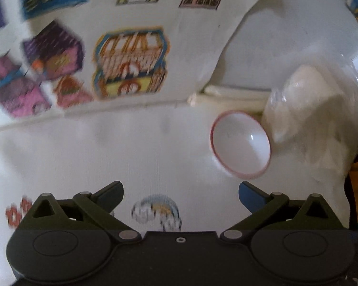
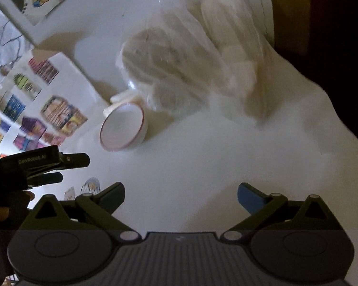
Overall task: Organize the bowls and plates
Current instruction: 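Move both grippers to the rim of the second red-rimmed white bowl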
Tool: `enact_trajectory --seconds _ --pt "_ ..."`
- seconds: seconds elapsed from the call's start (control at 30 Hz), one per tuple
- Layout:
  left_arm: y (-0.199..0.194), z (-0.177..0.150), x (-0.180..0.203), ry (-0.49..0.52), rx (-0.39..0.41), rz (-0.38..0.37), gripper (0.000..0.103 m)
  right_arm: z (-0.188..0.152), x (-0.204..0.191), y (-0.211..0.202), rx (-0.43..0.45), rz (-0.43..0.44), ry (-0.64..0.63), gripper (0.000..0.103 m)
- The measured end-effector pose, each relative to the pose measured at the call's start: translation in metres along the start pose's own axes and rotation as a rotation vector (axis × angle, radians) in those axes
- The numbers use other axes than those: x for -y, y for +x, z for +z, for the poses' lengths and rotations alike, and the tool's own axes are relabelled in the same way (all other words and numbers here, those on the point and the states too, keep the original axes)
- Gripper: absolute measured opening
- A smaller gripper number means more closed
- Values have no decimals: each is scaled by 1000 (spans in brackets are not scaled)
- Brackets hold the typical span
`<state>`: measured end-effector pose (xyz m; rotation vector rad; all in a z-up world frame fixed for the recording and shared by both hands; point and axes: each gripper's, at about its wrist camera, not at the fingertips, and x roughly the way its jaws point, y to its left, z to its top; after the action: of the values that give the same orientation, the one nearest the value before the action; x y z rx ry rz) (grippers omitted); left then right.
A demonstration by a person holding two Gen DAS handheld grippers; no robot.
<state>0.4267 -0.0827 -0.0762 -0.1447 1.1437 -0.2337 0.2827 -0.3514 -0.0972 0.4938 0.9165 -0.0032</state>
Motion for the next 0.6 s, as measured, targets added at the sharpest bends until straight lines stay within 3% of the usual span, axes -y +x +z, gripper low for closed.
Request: enact_trajectory --seconds 0.37,0.6 --pt "34 39 3 78 36 -27 102 43 -20 42 28 29 -48 102" --pt "52 42 5 84 2 -19 102 46 -37 70 -6 46 -65 86"
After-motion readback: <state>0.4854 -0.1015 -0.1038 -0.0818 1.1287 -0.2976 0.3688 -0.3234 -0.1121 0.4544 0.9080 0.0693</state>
